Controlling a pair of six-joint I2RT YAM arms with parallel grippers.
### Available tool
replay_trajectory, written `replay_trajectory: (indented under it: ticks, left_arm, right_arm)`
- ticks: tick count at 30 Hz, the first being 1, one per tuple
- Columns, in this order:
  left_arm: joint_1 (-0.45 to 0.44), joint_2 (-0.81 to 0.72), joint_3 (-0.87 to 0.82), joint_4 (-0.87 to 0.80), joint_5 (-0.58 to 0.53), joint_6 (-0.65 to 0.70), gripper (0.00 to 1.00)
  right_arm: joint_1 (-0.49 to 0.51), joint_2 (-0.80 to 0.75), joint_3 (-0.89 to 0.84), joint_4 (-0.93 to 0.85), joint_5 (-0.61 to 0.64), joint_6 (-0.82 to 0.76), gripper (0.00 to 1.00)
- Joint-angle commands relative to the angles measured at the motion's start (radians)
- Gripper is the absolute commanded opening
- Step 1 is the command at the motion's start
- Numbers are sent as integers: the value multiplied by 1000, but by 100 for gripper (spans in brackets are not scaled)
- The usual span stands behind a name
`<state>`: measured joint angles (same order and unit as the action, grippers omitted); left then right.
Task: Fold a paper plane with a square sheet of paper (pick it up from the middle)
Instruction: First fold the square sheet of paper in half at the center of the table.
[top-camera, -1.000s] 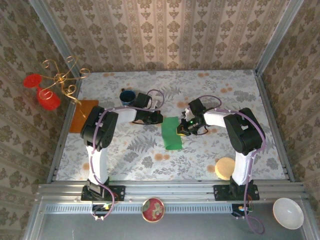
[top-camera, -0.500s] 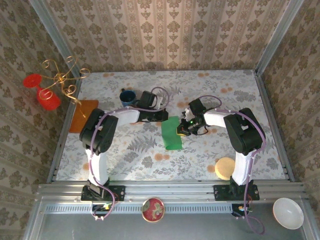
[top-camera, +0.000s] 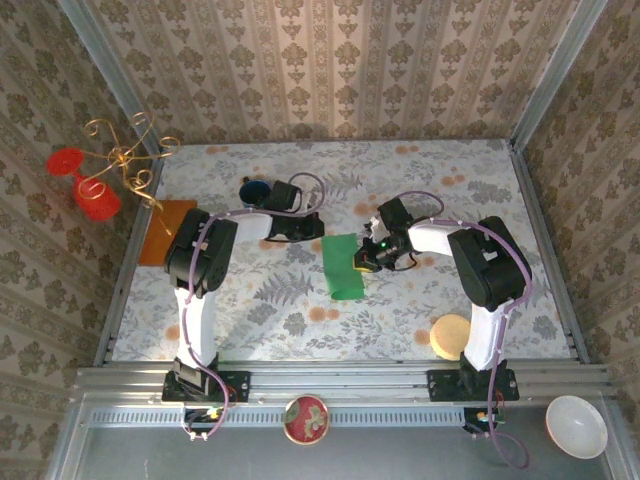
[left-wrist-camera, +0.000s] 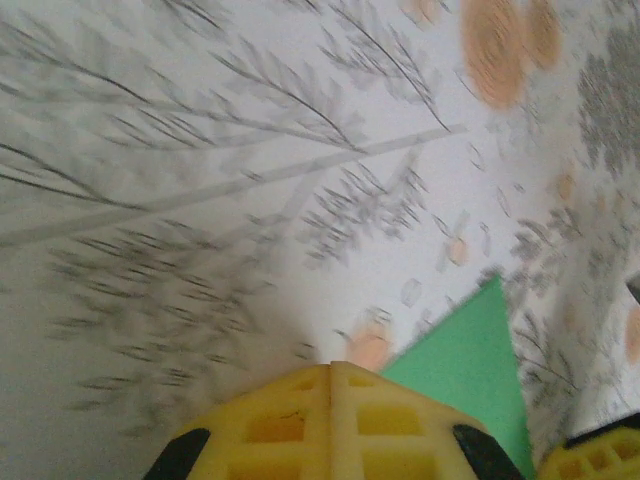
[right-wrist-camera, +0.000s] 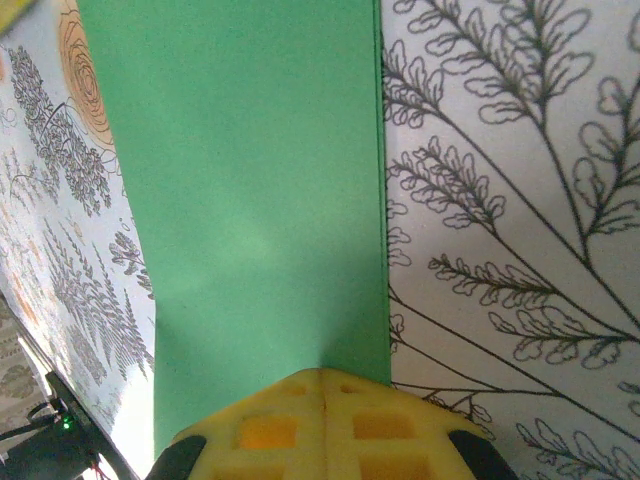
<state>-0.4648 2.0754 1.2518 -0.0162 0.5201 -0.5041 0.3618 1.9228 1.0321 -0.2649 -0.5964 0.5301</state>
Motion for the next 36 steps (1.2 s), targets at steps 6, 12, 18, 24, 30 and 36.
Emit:
replay_trajectory:
  ticks: [6, 12, 18, 24, 30, 36]
  left_arm:
    - [-93, -183, 20, -162, -77, 12, 0]
    - [-187, -295, -145, -117, -31, -111, 0]
    - [-244, -255, -201, -88, 44, -225, 0]
    - [-260, -168, -148, -181, 58, -215, 0]
    - [-247, -155, -190, -252, 37, -195, 0]
    - [-171, -252, -368, -260, 14, -182, 0]
  right_arm:
    - [-24, 86, -119, -248, 292, 12, 5]
    - [-24, 83, -124, -246, 291, 13, 4]
    - [-24, 81, -125, -244, 291, 13, 4]
    - [-24, 78, -135, -237, 294, 21, 4]
    - [-24, 72, -143, -235, 295, 25, 4]
    - [-24, 72, -141, -237, 294, 25, 4]
